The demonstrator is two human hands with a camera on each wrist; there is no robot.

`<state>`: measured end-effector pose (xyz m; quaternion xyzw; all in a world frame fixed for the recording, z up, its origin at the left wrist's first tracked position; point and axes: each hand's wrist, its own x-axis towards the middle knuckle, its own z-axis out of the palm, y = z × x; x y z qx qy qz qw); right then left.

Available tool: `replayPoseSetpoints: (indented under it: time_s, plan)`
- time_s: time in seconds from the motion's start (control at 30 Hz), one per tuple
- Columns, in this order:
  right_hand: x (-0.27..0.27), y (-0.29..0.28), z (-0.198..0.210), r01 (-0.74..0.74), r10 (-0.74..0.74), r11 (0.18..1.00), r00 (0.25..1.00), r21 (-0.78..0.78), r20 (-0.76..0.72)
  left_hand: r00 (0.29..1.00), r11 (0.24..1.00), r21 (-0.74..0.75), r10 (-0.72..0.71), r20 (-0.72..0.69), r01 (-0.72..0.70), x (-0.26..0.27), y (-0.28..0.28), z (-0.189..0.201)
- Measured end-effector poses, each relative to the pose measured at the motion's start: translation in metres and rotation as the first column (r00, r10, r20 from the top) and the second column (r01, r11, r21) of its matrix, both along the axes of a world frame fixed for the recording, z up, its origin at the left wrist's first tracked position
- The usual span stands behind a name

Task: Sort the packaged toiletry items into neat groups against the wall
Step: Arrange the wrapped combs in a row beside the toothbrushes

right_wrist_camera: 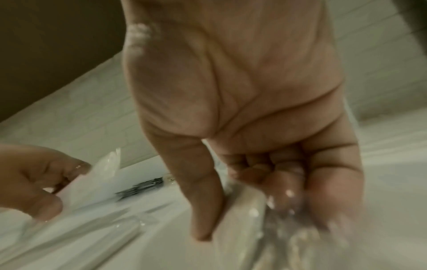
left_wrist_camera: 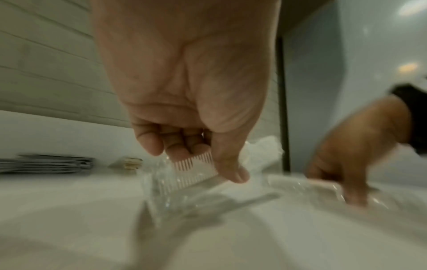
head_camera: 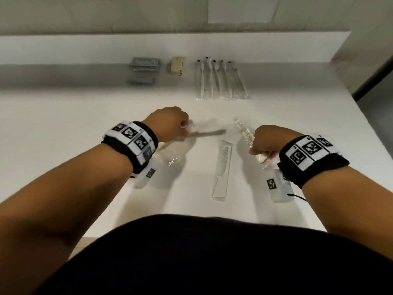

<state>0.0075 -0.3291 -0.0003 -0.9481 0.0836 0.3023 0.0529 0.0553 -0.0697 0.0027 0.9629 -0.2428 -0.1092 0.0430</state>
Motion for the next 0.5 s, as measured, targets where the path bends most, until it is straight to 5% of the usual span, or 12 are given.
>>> replayPoseSetpoints:
  time_s: [0.07, 0.2, 0.37, 0.5]
  plan:
    - [-0.006, -0.001, 0.003, 0.011, -0.011, 1.0, 1.0, 0.014, -0.015, 0.994, 0.994, -0.07, 0.083, -0.075, -0.088, 0.002, 0.018, 0.012]
    - [-0.02, 0.013, 0.012, -0.022, 0.018, 0.987, 1.0, 0.157, 0.025, 0.951, 0.986, 0.168, 0.054, -0.304, -0.002, 0.0, 0.045, 0.021]
    - [-0.036, 0.033, 0.005, -0.449, 0.447, 0.893, 0.89, 0.004, 0.093, 0.97, 0.931, 0.337, -0.058, -0.236, 0.138, -0.013, 0.045, 0.003]
    - [-0.03, 0.042, -0.004, -0.504, 0.506, 0.863, 0.857, -0.048, 0.097, 0.964, 0.97, 0.24, 0.02, -0.265, 0.045, -0.016, 0.047, -0.003]
